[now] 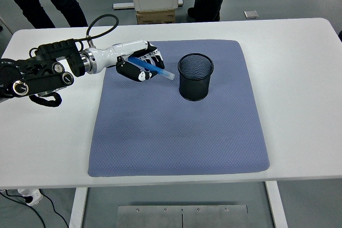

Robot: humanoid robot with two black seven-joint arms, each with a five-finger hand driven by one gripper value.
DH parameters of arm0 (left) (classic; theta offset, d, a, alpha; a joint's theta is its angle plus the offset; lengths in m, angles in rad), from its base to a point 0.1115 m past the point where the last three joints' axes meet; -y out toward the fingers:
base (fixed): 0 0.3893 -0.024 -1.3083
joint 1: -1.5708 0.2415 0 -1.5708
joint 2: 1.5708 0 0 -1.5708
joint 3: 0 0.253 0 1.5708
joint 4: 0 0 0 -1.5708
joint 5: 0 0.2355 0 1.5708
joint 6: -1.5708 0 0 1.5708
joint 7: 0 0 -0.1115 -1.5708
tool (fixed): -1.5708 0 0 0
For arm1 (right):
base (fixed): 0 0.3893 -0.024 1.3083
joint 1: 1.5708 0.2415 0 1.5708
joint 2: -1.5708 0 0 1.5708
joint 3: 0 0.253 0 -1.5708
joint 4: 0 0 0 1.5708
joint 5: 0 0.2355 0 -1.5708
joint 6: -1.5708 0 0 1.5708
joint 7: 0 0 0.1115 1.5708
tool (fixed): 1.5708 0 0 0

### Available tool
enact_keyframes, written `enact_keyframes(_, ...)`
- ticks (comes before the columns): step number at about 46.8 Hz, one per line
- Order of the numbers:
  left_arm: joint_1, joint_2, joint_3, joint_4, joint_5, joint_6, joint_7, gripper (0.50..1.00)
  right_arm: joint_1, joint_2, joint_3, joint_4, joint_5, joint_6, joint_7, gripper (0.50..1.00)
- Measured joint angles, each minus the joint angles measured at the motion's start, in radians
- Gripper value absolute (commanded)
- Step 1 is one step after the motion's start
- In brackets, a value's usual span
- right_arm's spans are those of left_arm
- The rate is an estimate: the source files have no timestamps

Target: Left hand places marker in pen holder

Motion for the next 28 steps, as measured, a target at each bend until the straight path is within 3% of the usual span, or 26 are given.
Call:
enact_keyframes(15, 0.007, -0.021, -0.095, 0.003, -0.052, -0.001, 0.0, 0.5, 0.0, 0.0, 0.0, 0.0, 0.0, 0.0, 0.0, 1.0)
enact_keyframes(28, 0.061, -0.128, -0.202, 0.033, -0.112, -0.001, -0.001, 0.5, 0.0, 0.0, 0.0, 0.0, 0.0, 0.0, 0.0, 1.0)
